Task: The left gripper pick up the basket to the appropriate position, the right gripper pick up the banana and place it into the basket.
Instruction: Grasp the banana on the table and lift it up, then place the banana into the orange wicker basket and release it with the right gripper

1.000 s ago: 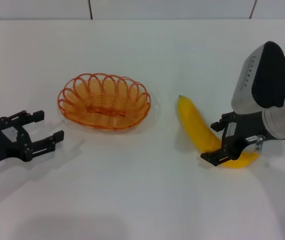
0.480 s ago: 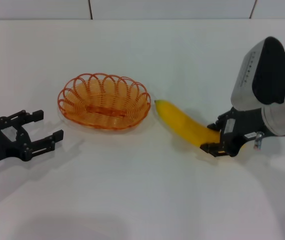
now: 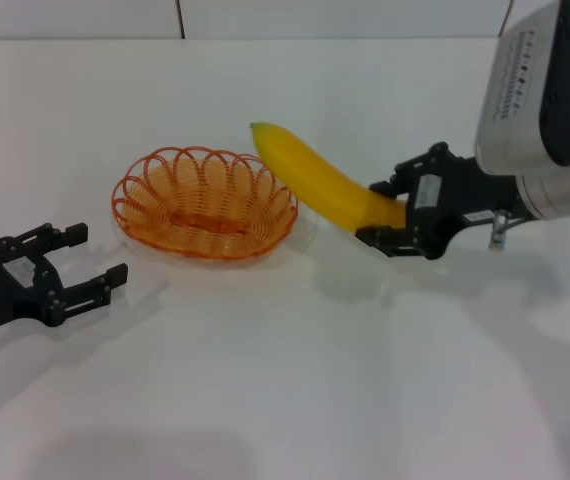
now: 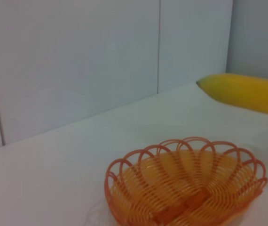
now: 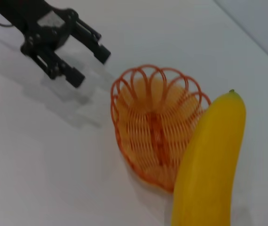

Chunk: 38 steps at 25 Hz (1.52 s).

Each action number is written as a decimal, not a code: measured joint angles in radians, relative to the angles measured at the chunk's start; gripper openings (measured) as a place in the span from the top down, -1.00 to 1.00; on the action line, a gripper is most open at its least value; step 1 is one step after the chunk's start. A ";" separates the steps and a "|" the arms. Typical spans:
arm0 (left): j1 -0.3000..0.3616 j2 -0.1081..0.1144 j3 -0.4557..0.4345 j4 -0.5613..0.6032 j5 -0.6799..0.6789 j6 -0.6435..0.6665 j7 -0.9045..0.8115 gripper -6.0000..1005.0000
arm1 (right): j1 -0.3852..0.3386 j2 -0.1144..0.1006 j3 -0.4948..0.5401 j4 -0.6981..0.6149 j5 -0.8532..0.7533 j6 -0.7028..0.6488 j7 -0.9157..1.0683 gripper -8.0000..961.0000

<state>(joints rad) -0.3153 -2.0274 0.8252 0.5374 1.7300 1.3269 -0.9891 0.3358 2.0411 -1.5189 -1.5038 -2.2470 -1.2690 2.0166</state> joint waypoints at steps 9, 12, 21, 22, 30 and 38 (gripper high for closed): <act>-0.004 0.000 0.000 -0.004 -0.006 0.000 0.005 -0.56 | 0.074 0.004 -0.154 0.056 0.035 0.197 -0.033 -0.05; -0.006 0.000 0.000 -0.005 -0.003 0.000 0.005 -0.56 | 0.113 0.005 -0.226 0.107 0.040 0.302 -0.029 -0.05; -0.009 0.000 0.003 -0.005 -0.003 0.000 0.006 -0.56 | 0.256 0.006 -0.327 0.285 0.082 0.405 0.004 -0.05; -0.009 0.000 0.004 -0.005 -0.004 0.000 0.006 -0.56 | 0.272 0.007 -0.335 0.305 0.082 0.416 0.014 -0.05; -0.013 -0.002 0.005 -0.005 -0.004 0.000 0.006 -0.56 | 0.363 0.007 -0.384 0.409 0.080 0.477 0.052 -0.04; -0.013 -0.002 0.007 -0.005 -0.007 0.000 0.006 -0.56 | 0.377 0.007 -0.396 0.425 0.073 0.478 0.057 -0.04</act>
<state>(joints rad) -0.3283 -2.0293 0.8326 0.5322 1.7232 1.3269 -0.9832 0.7128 2.0478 -1.9152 -1.0785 -2.1739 -0.7912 2.0740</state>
